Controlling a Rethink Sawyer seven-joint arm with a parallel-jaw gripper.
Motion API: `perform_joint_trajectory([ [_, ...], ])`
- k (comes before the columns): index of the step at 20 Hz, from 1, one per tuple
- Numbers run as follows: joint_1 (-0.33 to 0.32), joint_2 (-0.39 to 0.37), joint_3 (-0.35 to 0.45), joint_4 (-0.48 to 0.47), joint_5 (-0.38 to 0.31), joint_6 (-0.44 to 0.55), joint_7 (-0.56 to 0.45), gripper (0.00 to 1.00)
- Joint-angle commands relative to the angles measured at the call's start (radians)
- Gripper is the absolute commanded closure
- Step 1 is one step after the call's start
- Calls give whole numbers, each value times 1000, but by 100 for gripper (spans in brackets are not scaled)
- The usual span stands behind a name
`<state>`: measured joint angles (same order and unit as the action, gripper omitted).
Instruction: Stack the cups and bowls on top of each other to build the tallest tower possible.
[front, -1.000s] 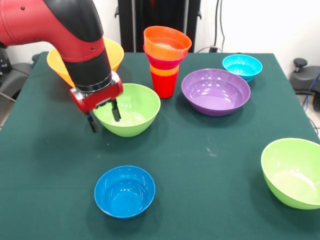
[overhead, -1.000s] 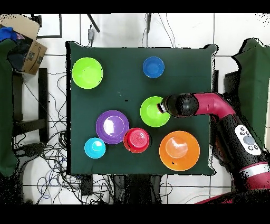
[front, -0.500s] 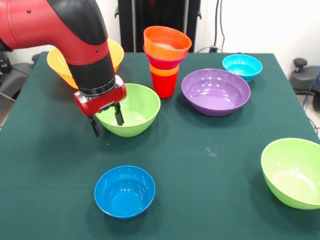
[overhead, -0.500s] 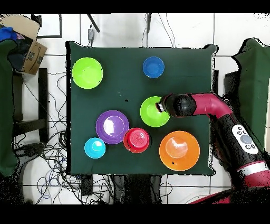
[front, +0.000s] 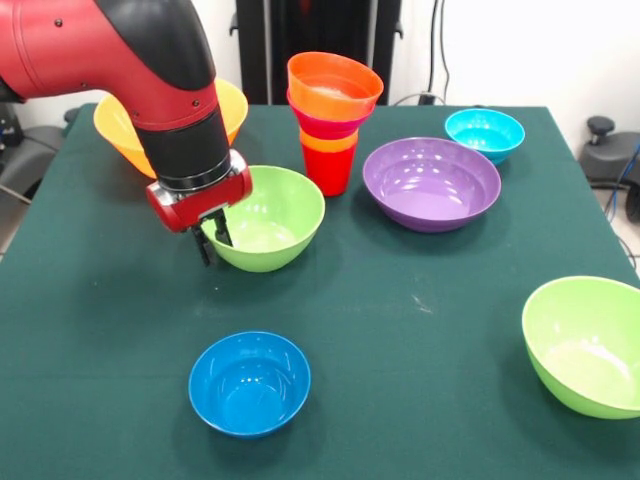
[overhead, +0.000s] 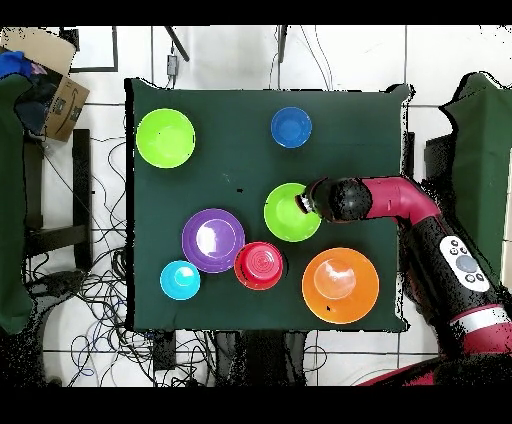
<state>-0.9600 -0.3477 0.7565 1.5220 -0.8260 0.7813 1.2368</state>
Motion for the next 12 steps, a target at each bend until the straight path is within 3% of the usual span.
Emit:
perform_joint_trajectory([
  [1,55,6,-61,-49,-98,-61,-103,100],
  [12,67,-8,-47,-63,-82,-76,-69,100],
])
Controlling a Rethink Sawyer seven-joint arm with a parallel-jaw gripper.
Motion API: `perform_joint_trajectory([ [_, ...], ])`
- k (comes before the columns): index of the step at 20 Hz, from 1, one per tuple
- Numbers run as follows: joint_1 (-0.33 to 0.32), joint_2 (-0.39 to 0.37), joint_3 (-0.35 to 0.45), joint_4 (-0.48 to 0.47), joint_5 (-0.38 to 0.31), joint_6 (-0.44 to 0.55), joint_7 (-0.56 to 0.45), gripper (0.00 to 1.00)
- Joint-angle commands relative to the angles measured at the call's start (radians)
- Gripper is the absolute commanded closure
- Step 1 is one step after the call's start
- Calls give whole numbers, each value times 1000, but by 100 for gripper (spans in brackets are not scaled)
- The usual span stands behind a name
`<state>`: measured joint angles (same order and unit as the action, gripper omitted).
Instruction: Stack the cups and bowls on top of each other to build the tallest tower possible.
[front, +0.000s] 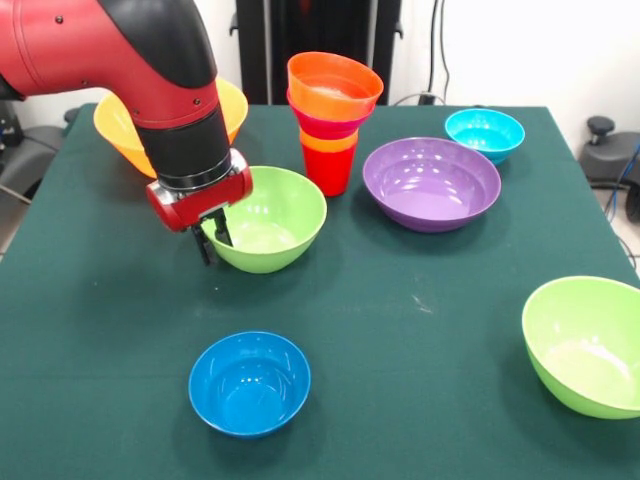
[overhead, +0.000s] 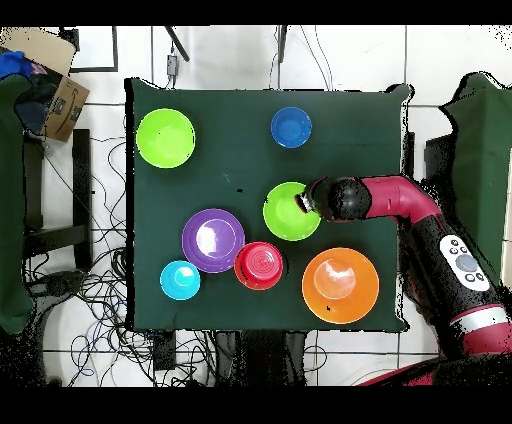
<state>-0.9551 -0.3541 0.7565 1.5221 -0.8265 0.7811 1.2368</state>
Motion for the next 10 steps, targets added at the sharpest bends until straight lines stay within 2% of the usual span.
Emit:
perform_joint_trajectory([
  [1,69,-10,-44,-68,-79,-81,-56,100],
  [5,85,-50,-40,-106,-79,-93,-24,100],
  [10,87,-72,-12,-182,-76,-70,-99,100],
])
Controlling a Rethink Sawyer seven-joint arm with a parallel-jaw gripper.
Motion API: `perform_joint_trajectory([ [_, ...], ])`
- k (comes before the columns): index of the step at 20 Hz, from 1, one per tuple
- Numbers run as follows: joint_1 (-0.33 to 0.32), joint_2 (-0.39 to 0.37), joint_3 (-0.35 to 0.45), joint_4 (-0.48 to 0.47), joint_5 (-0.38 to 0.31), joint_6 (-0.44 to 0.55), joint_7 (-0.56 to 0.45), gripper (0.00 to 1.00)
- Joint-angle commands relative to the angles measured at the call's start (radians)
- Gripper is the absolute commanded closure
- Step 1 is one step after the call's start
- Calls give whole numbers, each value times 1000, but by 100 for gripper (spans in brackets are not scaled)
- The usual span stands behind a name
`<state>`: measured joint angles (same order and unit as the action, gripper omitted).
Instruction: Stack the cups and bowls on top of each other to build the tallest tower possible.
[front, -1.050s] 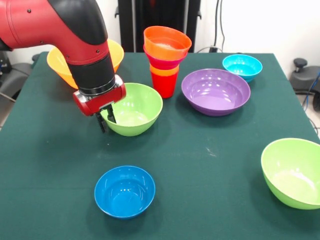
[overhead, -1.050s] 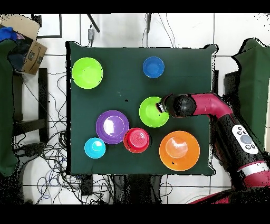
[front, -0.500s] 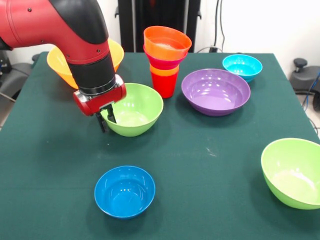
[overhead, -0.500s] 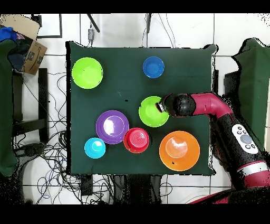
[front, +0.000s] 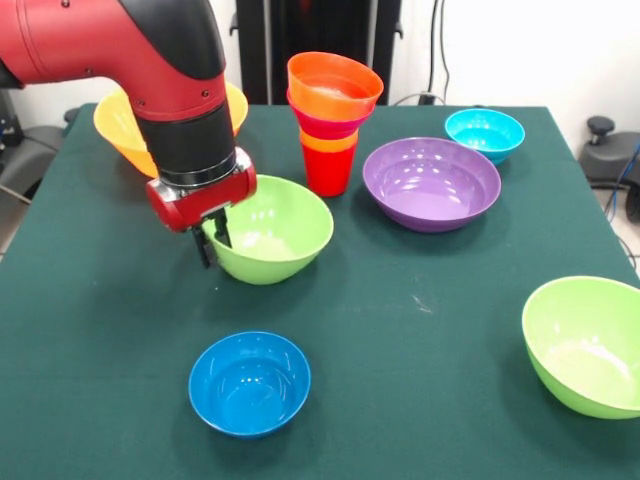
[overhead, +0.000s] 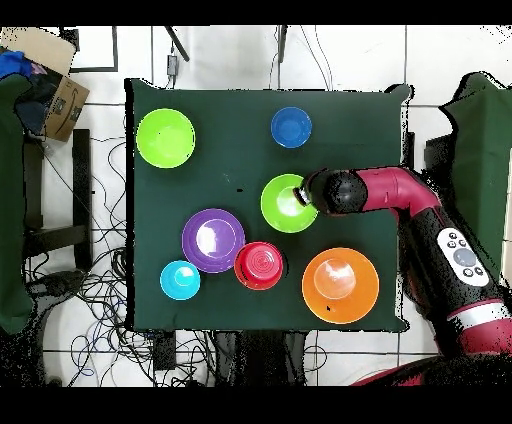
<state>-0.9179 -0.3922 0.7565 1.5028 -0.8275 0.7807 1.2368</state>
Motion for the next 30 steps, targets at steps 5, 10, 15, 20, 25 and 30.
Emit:
perform_joint_trajectory([
  [5,51,-53,12,-212,-56,-31,-171,100],
  [10,51,-60,27,-243,-16,53,-244,100],
  [15,66,-82,34,-268,79,221,-276,100],
  [20,98,-110,29,-298,157,367,-256,100],
  [25,126,-146,26,-339,175,457,-258,100],
  [30,129,-207,24,-331,203,536,-244,100],
])
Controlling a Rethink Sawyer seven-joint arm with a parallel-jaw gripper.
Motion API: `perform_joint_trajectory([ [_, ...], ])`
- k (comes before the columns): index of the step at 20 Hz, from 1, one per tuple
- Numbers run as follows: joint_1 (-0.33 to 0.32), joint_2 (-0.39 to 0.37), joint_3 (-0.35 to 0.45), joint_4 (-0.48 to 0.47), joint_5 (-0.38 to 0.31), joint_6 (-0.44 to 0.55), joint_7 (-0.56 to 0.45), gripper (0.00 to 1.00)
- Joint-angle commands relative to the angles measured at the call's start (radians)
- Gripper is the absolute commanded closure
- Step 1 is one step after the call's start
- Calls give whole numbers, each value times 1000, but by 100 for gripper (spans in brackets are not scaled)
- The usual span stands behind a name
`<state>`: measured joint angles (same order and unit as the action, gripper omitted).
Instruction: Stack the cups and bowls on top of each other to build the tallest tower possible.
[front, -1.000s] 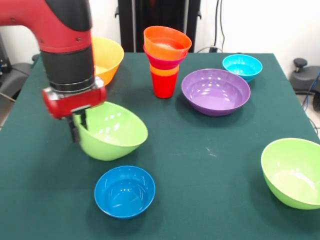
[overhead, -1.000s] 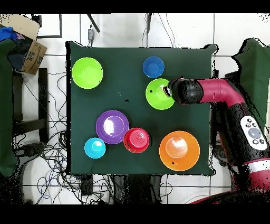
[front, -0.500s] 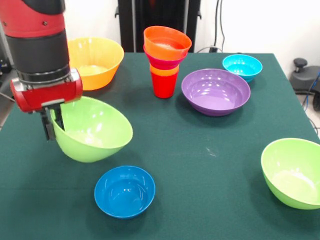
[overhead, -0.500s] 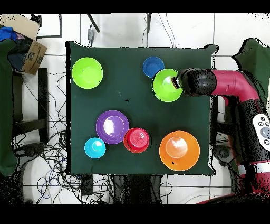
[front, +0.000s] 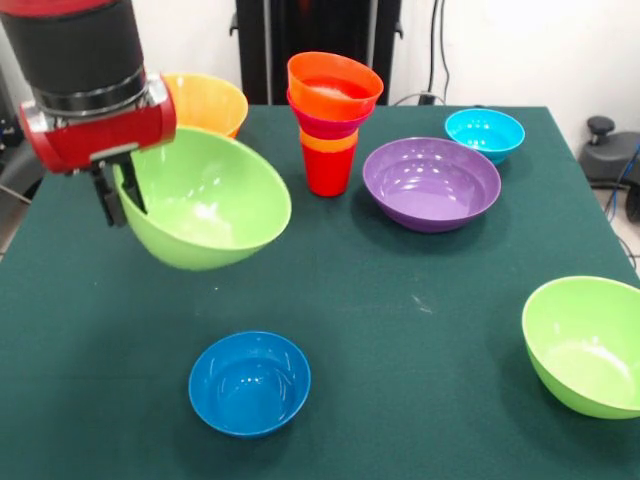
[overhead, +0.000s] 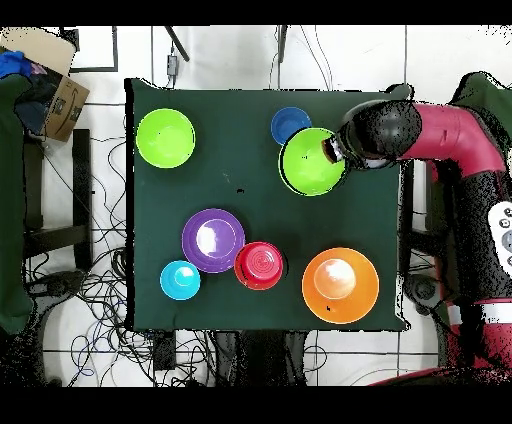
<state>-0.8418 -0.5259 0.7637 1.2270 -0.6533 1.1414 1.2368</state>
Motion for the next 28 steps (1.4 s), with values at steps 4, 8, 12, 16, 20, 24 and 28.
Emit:
perform_joint_trajectory([
  [4,60,-115,15,-61,50,240,-237,100],
  [8,70,-144,11,-58,66,284,-220,100],
  [12,74,-162,5,-37,90,301,-181,100],
  [16,74,-195,0,-15,108,312,-154,100],
  [20,54,-244,-5,56,146,292,-125,100],
  [24,27,-317,-13,151,191,263,-94,100],
  [28,-5,-397,-19,264,243,220,-67,100],
])
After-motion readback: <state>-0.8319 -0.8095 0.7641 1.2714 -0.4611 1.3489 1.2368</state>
